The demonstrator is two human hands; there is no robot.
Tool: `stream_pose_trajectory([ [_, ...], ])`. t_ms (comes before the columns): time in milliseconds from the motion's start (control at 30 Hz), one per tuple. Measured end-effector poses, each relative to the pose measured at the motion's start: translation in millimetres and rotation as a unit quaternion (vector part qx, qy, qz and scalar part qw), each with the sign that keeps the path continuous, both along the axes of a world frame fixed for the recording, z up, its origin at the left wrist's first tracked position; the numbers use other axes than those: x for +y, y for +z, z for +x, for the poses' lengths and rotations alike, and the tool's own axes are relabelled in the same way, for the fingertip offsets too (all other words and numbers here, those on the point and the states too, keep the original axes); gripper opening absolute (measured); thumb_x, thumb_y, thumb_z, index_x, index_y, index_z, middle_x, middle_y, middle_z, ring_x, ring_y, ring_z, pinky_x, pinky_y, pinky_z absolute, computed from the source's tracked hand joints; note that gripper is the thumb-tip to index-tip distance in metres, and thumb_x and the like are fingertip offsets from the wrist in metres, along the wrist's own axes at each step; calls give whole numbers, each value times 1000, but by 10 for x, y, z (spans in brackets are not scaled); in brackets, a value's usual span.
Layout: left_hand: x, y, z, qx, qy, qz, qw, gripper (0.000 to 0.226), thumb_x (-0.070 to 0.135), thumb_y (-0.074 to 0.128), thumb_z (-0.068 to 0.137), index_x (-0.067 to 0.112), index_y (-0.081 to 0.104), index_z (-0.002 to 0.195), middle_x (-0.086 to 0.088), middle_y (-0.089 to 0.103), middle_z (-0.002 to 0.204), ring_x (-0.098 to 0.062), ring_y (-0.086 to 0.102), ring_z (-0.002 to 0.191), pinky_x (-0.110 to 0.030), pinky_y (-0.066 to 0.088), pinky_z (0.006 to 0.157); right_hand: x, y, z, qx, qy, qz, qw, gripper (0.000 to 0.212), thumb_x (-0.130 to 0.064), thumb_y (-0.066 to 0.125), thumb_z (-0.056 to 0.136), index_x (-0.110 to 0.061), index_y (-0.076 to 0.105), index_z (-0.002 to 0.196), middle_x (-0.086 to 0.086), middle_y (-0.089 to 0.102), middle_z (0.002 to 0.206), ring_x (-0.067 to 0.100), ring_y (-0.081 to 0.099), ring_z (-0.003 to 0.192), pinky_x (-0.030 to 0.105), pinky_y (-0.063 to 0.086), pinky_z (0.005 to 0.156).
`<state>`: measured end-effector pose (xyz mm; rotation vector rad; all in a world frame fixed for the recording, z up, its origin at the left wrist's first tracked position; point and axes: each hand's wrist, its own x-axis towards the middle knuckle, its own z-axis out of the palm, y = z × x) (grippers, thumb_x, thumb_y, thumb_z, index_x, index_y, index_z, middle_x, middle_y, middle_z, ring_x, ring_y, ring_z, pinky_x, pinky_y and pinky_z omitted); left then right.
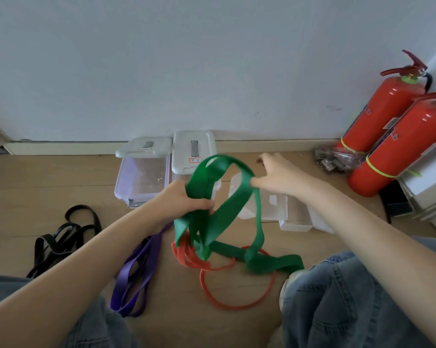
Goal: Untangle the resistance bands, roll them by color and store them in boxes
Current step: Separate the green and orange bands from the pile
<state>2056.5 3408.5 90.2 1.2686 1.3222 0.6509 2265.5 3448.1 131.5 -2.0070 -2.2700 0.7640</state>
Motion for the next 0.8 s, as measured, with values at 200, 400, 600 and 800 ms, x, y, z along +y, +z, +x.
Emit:
stream_pose_trajectory([
  [200,-52,213,185,-112,129,-23,985,8,7,66,82,0,64,82,-15,71,75,-21,69,64,-26,58,61,-310,-151,-209,13,135,-315,939,30,-21,52,92,-4,59,116,10,63,119,17,61,99,26,51,86],
  [400,37,451,113,-315,228,-94,916,14,9,59,87,-2,59,97,-13,72,74,-21,71,65,-29,56,52,-416,-346,-281,247,91,-310,914,36,-34,71,79,-27,57,111,-5,61,122,12,53,117,30,34,106],
  [600,147,407,-31,-279,250,-75,924,7,11,57,90,4,57,87,-12,70,72,-19,69,64,-30,56,57,-268,-209,-277,234,73,-210,947,16,-23,71,81,-17,59,72,-8,61,56,6,59,54,16,47,62],
  [800,114,-3,-6,243,77,16,967,31,19,61,86,8,41,66,-4,44,63,-13,41,52,-19,35,43,-80,177,-18,161,39,-151,975,28,-39,77,71,-12,72,75,-4,59,51,8,52,46,19,47,49],
])
